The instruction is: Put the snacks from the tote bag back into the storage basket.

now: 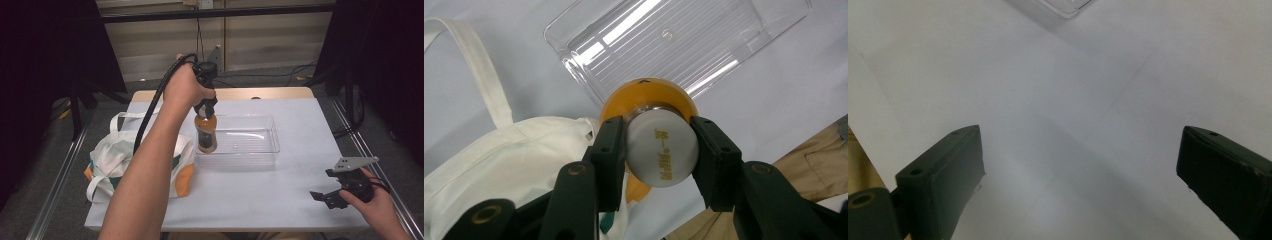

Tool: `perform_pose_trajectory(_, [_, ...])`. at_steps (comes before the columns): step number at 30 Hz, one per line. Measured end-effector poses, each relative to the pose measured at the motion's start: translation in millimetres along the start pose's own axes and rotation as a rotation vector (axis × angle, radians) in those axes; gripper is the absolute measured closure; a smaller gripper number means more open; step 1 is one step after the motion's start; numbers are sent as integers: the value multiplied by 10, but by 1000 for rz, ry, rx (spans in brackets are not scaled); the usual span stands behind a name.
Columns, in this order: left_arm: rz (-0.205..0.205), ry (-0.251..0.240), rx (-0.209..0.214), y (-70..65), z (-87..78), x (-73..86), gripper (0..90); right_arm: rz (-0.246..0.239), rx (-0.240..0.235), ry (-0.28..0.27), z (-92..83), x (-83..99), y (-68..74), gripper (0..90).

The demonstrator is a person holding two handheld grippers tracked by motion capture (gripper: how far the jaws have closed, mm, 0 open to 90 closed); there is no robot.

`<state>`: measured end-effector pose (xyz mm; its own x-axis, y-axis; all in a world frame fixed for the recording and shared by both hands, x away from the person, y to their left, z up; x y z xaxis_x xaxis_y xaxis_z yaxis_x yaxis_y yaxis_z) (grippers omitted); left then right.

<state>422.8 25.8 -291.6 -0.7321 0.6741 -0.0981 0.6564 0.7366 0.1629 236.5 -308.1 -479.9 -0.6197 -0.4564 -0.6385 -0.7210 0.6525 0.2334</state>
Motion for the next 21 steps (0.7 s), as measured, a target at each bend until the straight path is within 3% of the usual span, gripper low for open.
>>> perform_pose_trajectory(14, [1,-6,5,-10,88,-12,594,-1,-1,0,-5,2,-1,48])
perform_pose_trajectory(16, [2,-4,-8,-6,105,-7,594,-4,9,-1,-9,2,-9,48])
perform_pose_trajectory(21, [0,3,11,-35,142,-2,594,-2,1,1,-3,3,-3,48])
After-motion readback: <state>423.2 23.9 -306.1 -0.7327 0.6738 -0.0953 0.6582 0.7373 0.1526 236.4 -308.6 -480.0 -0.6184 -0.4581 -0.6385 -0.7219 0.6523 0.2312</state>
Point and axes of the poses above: each handheld gripper's, and its own axes: z roughly forward along the jaws, x roughly out of its underside, y roughly to its left, the point moved 6 cm from there along z, roughly forward along the jaws, and after that the axes turned 14 degrees about -x, right-handed, at the moved point
